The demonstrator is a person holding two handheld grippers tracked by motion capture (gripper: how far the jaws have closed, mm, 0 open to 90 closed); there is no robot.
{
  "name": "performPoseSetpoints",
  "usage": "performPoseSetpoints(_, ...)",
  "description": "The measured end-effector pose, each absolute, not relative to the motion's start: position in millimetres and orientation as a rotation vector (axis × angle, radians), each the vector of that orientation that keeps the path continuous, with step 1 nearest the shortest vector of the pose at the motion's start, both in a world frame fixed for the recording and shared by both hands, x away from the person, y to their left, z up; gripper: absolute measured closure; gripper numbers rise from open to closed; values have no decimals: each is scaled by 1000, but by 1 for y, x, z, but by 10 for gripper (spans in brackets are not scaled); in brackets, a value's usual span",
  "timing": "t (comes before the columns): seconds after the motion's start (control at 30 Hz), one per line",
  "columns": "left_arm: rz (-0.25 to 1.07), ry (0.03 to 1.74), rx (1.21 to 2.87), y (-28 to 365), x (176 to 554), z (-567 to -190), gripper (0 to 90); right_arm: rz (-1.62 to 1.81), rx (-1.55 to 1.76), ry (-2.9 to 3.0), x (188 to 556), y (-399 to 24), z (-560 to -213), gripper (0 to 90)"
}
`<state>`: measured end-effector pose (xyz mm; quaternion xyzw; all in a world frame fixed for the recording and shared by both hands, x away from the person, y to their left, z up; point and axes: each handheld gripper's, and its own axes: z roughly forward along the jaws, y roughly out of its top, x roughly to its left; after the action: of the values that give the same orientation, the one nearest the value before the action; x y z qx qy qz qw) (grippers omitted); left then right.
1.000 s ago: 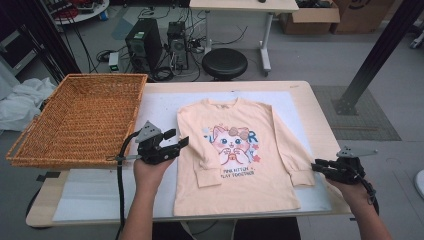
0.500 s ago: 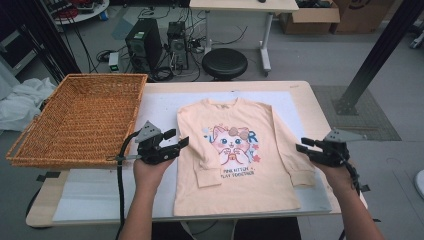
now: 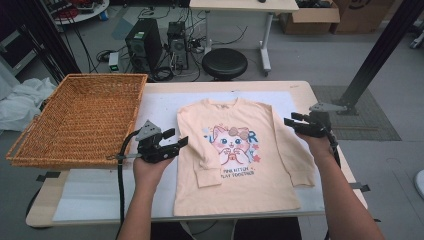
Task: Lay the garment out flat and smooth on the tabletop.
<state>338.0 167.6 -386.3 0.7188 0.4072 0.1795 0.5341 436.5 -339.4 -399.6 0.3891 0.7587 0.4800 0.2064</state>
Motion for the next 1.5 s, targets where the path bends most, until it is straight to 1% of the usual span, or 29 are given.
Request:
performPoseSetpoints(0.13,430,958,1721,164,340,-388,393,1323,1027,2137,426,-338,-400,527)
performPoseSetpoints(0.27,389,944,1762,153,343,-394,398,1328,1009,2135,414,-343,-400,527)
performPoseSetpoints(0.5,342,898,1874,136,329,-411,403,1308,969,2157,396,-346,-401,526)
performPoseSetpoints(0.57,318,895,1880,134,324,-417,404,1307,965,2152,393,-346,-400,526)
performPoseSetpoints(0.73,237,877,1997,118,315,-439,418,1314,950,2155,388,-344,-398,526)
performPoseSetpoints(0.77,225,870,2029,111,314,-443,449,1310,944,2161,387,-341,-397,526)
performPoseSetpoints(0.83,214,866,2081,104,315,-448,582,1307,933,2168,386,-339,-396,527)
performPoseSetpoints(0.87,257,870,2107,100,314,-448,652,1304,929,2169,385,-338,-396,527)
performPoseSetpoints(0.9,274,867,2103,99,315,-446,755,1305,927,2171,384,-337,-395,530)
performPoseSetpoints(0.93,267,874,2093,98,316,-444,815,1306,924,2170,384,-336,-395,532)
performPoseSetpoints(0.97,262,875,2074,98,318,-441,837,1303,922,2171,383,-336,-394,533)
performPoseSetpoints(1.07,243,866,1958,96,323,-425,857,1297,917,2168,381,-337,-391,536)
performPoseSetpoints(1.1,242,859,1925,95,325,-418,859,1293,916,2166,381,-339,-390,537)
performPoseSetpoints(1.2,293,855,1841,88,328,-400,855,1290,915,2156,379,-341,-384,540)
performPoseSetpoints(1.23,302,863,1805,87,328,-398,837,1292,909,2152,378,-341,-382,542)
performPoseSetpoints(1.27,299,865,1784,87,328,-398,774,1292,902,2152,377,-341,-380,543)
performPoseSetpoints(1.3,271,860,1785,86,329,-399,674,1290,896,2154,377,-340,-379,544)
performPoseSetpoints(1.33,237,868,1809,85,330,-401,550,1286,890,2158,377,-339,-378,543)
performPoseSetpoints(1.37,217,869,1845,86,330,-403,473,1282,882,2166,377,-337,-378,543)
performPoseSetpoints(1.43,271,855,1879,93,327,-406,467,1274,863,2180,376,-331,-377,541)
performPoseSetpoints(1.5,298,878,1855,106,324,-406,457,1282,843,2200,376,-324,-377,536)
